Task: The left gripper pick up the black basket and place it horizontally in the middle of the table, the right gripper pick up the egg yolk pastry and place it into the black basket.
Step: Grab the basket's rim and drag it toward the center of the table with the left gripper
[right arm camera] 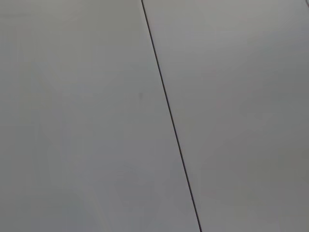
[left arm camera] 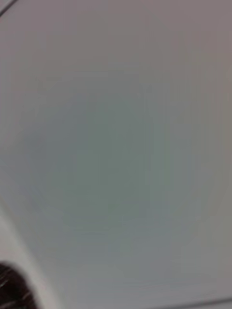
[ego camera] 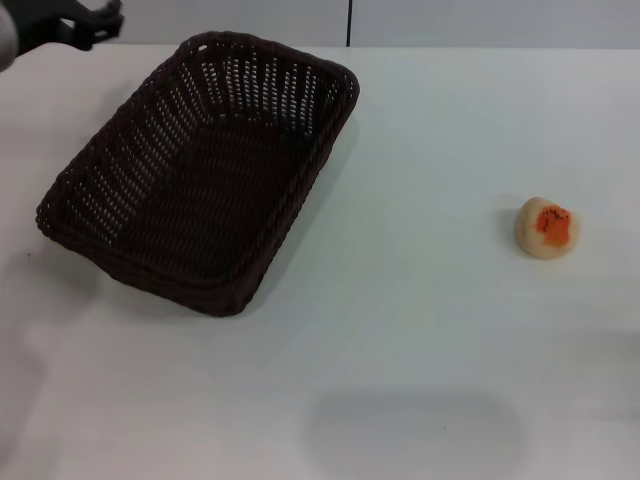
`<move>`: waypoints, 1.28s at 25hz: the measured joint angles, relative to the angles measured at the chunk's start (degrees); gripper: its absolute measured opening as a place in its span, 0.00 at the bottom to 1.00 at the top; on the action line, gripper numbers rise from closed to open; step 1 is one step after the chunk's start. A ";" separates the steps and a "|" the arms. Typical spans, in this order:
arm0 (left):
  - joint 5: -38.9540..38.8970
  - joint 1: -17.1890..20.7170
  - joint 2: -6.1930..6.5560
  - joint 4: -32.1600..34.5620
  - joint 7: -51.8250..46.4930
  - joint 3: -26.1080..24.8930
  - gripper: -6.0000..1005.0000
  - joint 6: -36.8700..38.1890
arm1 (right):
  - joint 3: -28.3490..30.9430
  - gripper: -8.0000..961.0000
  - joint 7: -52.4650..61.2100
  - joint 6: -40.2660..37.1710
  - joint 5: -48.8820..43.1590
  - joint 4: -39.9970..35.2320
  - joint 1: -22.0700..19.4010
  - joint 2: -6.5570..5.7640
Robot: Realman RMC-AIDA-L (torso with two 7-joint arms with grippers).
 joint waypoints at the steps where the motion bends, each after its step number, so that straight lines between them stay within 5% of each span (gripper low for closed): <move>1: -0.08 -1.56 -2.66 -1.34 4.64 -3.44 0.79 -6.38 | -0.01 0.85 0.00 0.06 0.00 -0.01 0.03 -0.03; 3: -0.18 -4.78 -6.28 -2.76 11.22 -9.56 0.79 -16.87 | -0.05 0.85 0.01 0.11 0.00 -0.01 0.15 -0.05; 5: -0.31 -7.69 -7.28 -3.19 14.44 -12.67 0.79 -24.74 | -0.20 0.85 0.02 0.15 0.00 -0.01 0.31 -0.06; 13: 1.93 -12.32 -6.97 -3.38 14.75 -13.22 0.78 -34.95 | -0.83 0.85 0.02 0.36 0.00 -0.27 0.23 -0.07; 19: 2.33 -18.08 -7.02 3.74 14.02 -17.82 0.78 -40.03 | -0.99 0.85 0.02 0.45 0.00 -0.37 0.12 -0.07; 32: 2.44 -25.14 -6.25 17.15 15.63 -23.42 0.78 -40.26 | -1.46 0.85 0.02 0.47 0.00 -0.11 0.15 -0.07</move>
